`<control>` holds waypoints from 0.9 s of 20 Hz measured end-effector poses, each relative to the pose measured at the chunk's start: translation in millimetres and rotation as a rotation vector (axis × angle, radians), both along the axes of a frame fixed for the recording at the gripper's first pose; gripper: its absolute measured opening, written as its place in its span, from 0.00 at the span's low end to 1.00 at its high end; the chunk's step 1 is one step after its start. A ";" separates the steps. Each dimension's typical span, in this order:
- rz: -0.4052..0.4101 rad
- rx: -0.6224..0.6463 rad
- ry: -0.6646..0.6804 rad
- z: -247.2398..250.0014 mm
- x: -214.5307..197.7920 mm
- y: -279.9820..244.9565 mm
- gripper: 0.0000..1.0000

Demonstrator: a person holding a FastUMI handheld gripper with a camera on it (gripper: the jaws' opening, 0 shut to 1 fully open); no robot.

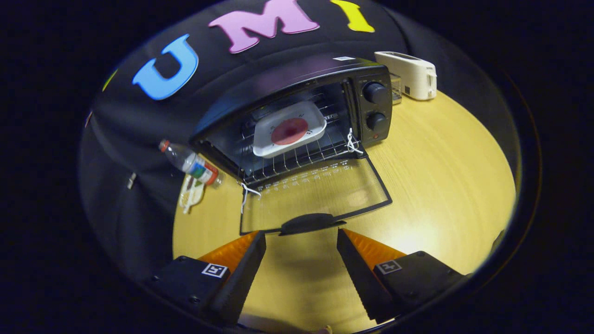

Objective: Open the toaster oven, put the food inside, and close the toaster oven door.

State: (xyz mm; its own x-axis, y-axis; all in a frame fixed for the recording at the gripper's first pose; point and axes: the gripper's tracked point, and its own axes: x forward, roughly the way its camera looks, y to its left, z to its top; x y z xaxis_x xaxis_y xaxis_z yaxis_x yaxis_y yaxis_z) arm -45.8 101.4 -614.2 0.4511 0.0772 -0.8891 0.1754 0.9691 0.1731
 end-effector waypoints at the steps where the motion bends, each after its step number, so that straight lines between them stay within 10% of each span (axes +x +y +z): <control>1: 0.058 -0.051 0.000 -5.9 -5.3 -0.3 0.99; 18: 0.116 -0.212 0.104 -92.6 4.1 4.3 1.00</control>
State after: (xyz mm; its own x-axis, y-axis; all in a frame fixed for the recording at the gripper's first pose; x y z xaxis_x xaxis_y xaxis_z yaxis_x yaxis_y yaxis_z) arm -41.7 105.7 -706.8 0.3556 -0.0700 -0.9320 0.0668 0.9965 -0.0494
